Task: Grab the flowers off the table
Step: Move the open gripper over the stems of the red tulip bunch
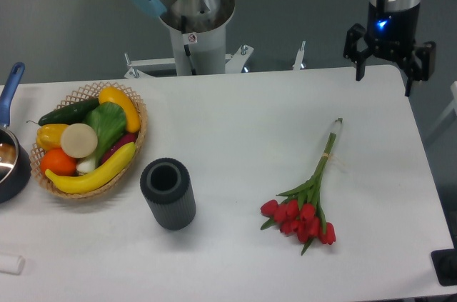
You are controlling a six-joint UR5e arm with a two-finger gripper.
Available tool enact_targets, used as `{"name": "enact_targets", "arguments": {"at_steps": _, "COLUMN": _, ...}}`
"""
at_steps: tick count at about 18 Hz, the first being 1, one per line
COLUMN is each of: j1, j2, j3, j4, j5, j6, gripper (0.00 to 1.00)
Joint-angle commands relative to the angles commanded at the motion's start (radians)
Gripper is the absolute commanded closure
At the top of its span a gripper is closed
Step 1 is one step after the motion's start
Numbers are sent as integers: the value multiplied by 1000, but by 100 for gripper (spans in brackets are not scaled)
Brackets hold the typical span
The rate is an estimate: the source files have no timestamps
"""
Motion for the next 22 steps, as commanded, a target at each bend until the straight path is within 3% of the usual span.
{"name": "enact_targets", "arguments": {"at_steps": 8, "j1": -2, "j2": 0, "j3": -9, "j4": 2, "j5": 5, "j6": -29, "gripper": 0}}
{"name": "enact_targets", "arguments": {"at_steps": 16, "j1": -93, "j2": -43, "j3": -75, "j4": 7, "j5": 5, "j6": -305, "gripper": 0}}
{"name": "enact_targets", "arguments": {"at_steps": 22, "j1": -153, "j2": -124, "j3": -97, "j4": 14, "j5": 2, "j6": -437, "gripper": 0}}
